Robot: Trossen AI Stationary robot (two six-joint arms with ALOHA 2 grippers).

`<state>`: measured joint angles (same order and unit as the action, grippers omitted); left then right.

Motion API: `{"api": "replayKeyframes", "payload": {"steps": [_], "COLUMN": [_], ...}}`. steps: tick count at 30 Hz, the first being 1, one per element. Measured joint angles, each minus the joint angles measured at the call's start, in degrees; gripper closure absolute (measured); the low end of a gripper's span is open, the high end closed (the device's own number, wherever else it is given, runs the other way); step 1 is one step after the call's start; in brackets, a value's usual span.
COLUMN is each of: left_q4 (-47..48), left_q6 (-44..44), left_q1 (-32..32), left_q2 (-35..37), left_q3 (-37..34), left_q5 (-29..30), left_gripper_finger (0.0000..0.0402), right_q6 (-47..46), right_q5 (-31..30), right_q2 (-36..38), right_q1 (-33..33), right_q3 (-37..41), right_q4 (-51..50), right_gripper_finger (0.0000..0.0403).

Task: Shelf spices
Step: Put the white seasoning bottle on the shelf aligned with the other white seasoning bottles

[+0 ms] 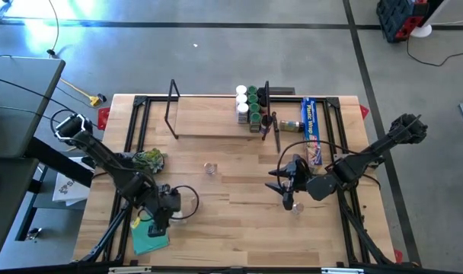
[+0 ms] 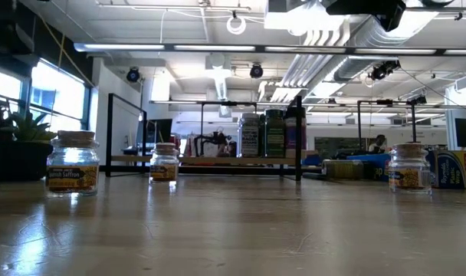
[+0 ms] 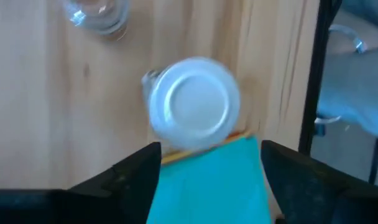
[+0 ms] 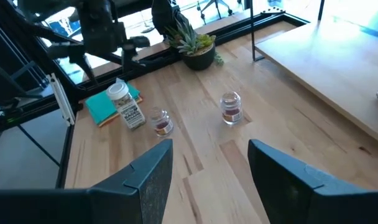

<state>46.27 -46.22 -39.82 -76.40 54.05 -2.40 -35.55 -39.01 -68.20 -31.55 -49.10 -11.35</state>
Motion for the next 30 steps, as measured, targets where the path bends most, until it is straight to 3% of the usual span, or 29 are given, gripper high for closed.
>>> {"api": "replayKeyframes", "payload": {"steps": [6, 9, 12, 17, 23, 26, 30], "left_q4": [-3.64, -5.37, -6.24, -6.39, -8.59, -11.2, -15.37], "left_q6": [-4.67, -2.91, -1.23, 1.24, 10.33, 17.71, 23.99], "left_q1": [-0.76, -0.46, 0.18, 1.05, 3.03, 6.4, 15.95], "left_q2": [-2.46, -3.68, -4.68, -4.78, -4.87, -4.89, -7.89], "left_q3": [-2.02, -2.06, -2.06, -1.57, 4.22, 7.26, 10.53], "left_q5": [5.82, 7.96, 7.26, 6.97, 5.86, 8.33, 9.45], "left_gripper_finger": [0.0121, 0.0126, 0.0144, 0.021, 0.0214, 0.0214, 0.0214], "right_q6": [0.0, -0.17, -0.44, -0.44, -0.42, 0.55, 0.9], "right_q5": [0.48, 0.54, 0.58, 0.62, 0.62, 0.64, 0.64], "right_q2": [0.0, 0.0, 0.0, 0.0, 0.0, 0.0, 0.02], "right_q1": [0.0, 0.0, 0.0, 0.0, 0.0, 0.0, 0.0], "right_q3": [0.02, 0.02, 0.02, 0.02, 0.02, 0.02, 0.02], "right_q4": [0.0, 0.0, 0.02, 0.02, 0.02, 0.02, 0.01], "right_gripper_finger": [0.0199, 0.0199, 0.0199, 0.0199, 0.0199, 0.0199, 0.0199]}}
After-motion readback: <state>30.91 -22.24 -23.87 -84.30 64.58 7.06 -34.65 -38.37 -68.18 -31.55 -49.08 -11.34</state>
